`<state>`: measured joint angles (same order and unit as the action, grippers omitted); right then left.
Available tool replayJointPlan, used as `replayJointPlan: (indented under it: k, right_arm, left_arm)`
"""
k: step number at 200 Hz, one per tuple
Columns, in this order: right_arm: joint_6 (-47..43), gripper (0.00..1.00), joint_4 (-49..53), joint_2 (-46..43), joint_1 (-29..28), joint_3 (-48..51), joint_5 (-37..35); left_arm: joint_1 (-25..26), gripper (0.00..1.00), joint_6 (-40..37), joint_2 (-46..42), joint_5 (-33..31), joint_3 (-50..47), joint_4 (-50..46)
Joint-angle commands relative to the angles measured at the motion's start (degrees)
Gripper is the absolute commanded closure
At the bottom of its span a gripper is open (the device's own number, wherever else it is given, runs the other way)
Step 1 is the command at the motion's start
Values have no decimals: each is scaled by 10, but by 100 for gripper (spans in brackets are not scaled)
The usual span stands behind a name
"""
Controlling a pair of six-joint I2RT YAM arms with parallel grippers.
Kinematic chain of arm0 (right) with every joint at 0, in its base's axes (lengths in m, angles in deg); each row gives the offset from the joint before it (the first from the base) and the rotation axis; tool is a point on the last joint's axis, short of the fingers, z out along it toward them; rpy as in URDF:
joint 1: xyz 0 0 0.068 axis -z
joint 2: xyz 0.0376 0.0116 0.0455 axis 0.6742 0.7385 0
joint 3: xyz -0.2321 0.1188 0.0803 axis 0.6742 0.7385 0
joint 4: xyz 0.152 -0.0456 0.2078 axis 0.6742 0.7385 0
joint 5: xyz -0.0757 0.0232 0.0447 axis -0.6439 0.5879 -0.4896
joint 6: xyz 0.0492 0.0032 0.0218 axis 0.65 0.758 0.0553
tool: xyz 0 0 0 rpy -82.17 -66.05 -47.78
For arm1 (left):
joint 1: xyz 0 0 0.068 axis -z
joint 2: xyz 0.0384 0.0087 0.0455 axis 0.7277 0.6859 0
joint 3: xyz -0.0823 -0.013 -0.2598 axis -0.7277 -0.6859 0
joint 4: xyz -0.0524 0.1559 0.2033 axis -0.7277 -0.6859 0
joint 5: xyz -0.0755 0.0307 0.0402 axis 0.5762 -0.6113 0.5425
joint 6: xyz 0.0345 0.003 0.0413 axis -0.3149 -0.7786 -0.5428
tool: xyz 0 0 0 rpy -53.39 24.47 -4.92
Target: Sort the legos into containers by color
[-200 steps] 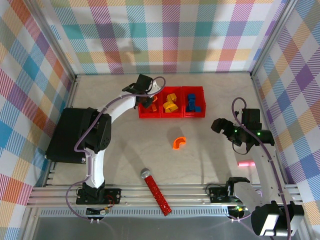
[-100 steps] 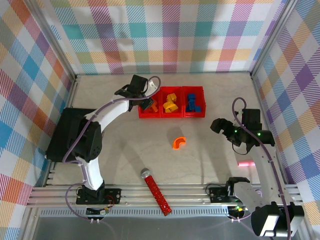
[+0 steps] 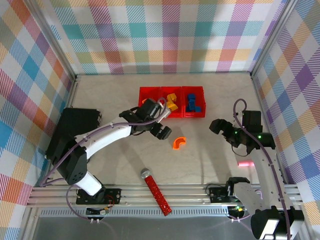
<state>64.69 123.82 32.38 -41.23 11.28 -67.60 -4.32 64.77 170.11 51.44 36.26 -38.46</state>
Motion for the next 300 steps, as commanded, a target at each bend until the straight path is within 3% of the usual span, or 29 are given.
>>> replayJointPlan:
  k: [1,28,36,52,88,112,179,227,269,300]
  right_arm:
    - [0,6,7,-12,4,8,17]
    - [-9,6,19,-21,4,9,15]
    - [-11,6,22,-23,4,9,14]
    - [-16,6,28,-28,3,11,10]
    - [-20,6,29,-31,4,20,14]
    - [-21,6,28,-30,4,20,19]
    - [-25,6,29,-31,4,20,28]
    - [-26,6,31,-32,3,20,28]
    - [-25,6,31,-30,4,20,27]
    - [-26,6,30,-29,3,19,26]
  left_arm:
    - [5,0,167,26,-9,12,-32]
    - [9,0,241,78,-24,66,-113]
    - [17,0,243,77,-15,62,-102]
    - [47,0,245,75,-58,67,-102]
    - [104,0,237,140,-118,141,-185]
    - [129,5,219,179,-131,174,-214]
    - [127,12,188,250,-142,216,-248]
    - [106,23,169,299,-107,257,-252]
    - [94,43,166,323,-82,280,-256]
    - [90,46,168,334,-67,282,-254]
